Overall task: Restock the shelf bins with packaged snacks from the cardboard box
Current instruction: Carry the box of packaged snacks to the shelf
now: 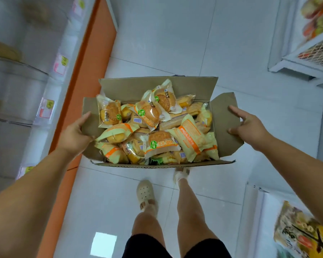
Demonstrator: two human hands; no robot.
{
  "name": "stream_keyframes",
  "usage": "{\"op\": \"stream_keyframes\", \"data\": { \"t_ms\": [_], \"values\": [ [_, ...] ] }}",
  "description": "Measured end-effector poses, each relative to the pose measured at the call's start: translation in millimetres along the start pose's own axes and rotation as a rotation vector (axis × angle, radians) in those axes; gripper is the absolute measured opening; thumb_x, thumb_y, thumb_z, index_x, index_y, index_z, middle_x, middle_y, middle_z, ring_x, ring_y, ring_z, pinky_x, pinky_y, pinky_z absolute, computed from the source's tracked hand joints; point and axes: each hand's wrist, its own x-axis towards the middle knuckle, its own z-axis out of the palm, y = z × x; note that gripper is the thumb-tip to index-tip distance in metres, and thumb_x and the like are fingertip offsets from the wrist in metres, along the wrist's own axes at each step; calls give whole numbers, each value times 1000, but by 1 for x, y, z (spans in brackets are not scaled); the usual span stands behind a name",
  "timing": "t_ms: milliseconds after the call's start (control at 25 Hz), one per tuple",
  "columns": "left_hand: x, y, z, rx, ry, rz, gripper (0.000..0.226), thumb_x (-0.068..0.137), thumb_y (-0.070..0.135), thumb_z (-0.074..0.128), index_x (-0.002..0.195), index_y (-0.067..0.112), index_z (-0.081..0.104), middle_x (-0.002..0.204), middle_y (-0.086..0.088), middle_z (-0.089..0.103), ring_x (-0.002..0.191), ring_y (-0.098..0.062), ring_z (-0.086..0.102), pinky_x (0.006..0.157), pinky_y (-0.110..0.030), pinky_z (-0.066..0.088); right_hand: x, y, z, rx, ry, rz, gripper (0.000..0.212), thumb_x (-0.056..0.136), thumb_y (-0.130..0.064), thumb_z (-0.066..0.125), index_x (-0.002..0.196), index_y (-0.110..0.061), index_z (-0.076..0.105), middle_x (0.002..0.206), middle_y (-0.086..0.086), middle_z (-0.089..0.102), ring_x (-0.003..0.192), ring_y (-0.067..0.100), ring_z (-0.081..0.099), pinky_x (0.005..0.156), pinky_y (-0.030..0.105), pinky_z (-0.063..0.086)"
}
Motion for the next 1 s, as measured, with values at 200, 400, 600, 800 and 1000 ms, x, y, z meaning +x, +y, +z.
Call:
{"op": "stream_keyframes", "data": {
  "t_ms": [200,400,600,800,1000],
  "values": [
    [21,11,-8,-83,97,-164,85,79,-3,71,148,34,39,144,-1,50,123,-25,54,93,-30,45,86,-103,-9,-176,-112,-148,84,76,5,71,136,-49,47,133,1,56,102,27,62,94,43,53],
    [29,6,-16,-200,148,-325,85,79,3,72,149,35,36,143,-4,51,121,-27,56,103,-40,46,153,-214,11,-288,-244,-250,85,77,5,71,126,-59,46,132,1,58,102,25,62,93,39,52],
    [42,-1,-16,-298,245,-455,82,78,10,75,147,34,39,141,-5,53,121,-29,55,104,-41,45,206,-306,61,-378,-351,-343,83,78,6,71,121,-60,48,125,2,61,97,26,64,90,39,54],
    [59,2,-21,-273,304,-535,80,80,7,71,147,38,38,138,-9,56,117,-33,58,97,-43,50,252,-368,109,-460,-443,-369,83,77,7,71,123,-58,50,122,8,63,98,27,64,94,42,53],
    [70,28,1,-313,416,-657,79,80,7,68,146,40,39,131,-12,62,109,-34,61,91,-40,50,309,-414,151,-572,-561,-447,83,76,7,70,123,-59,50,129,-7,60,104,22,65,95,43,53]
  ]
}}
